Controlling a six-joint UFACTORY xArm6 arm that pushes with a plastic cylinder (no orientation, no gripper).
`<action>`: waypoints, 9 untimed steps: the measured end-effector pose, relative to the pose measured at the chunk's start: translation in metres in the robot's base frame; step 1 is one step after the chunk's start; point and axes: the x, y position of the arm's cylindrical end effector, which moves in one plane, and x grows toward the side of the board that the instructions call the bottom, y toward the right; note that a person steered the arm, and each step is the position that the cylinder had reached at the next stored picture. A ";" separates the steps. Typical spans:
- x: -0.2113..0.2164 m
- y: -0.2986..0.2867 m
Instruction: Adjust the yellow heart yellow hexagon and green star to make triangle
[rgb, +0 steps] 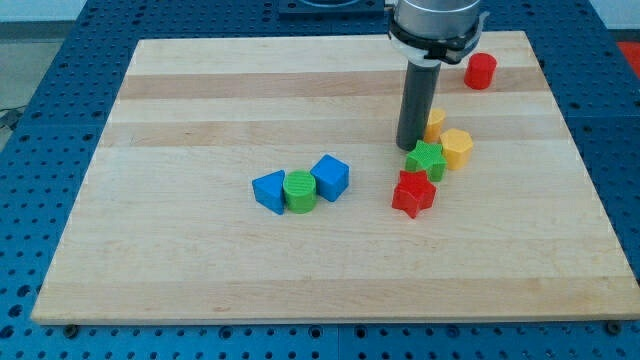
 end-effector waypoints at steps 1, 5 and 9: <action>-0.010 -0.040; -0.012 0.015; 0.024 0.050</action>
